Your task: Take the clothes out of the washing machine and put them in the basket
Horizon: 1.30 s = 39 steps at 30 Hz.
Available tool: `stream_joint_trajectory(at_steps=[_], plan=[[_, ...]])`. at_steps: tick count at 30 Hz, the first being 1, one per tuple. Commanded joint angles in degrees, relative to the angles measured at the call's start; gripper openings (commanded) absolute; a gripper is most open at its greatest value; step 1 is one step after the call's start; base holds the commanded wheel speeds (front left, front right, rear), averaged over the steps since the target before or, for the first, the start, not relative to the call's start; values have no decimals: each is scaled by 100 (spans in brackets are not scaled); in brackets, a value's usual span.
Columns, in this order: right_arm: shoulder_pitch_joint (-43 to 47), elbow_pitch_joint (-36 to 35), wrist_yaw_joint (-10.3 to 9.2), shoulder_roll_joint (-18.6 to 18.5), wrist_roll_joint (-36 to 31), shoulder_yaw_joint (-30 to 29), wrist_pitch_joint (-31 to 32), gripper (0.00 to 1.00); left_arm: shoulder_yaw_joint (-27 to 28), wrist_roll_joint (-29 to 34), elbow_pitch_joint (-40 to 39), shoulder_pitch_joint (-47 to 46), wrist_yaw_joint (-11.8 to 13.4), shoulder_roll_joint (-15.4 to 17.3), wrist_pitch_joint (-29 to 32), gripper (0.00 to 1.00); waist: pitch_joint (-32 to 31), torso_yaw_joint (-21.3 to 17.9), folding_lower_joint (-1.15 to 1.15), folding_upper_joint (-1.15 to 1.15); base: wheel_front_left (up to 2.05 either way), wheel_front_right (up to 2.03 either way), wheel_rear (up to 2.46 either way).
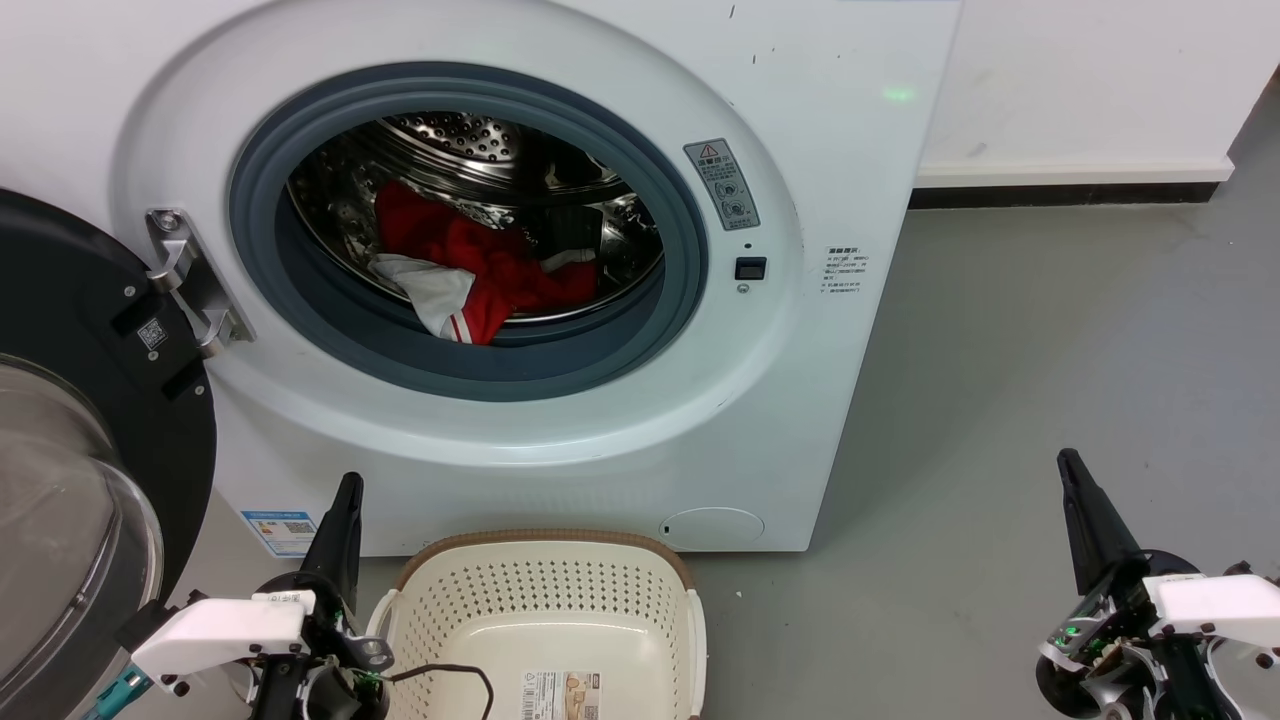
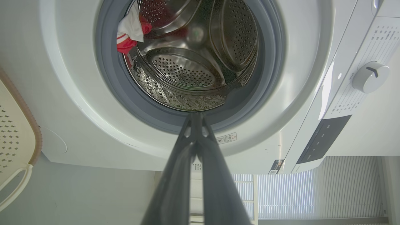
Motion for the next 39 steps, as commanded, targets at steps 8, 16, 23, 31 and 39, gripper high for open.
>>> stream_joint_trajectory(at_steps=[8,16,23,31,39], plan=[[-78,7,-1,19,-25,3,0,0,12,9,-16,-28,-15,-11,16,0,0,0,0,0,0,0,0],[0,-1,0,0,0,0,-2,100,-3,0,-1,0,0,0,-1,100,0,0,0,0,0,0,0],[136,-29,-1,4,-52,81,-147,100,-252,48,40,38,2,-7,-156,100,3,-1,0,0,0,0,0],[258,-229,-1,4,-378,171,-373,100,-471,324,-93,-9,1,-7,-380,100,8,6,0,0,0,0,0],[335,-458,-1,5,-1322,219,-576,100,-573,1157,-294,-40,1,-6,-582,100,15,12,0,0,0,0,0]])
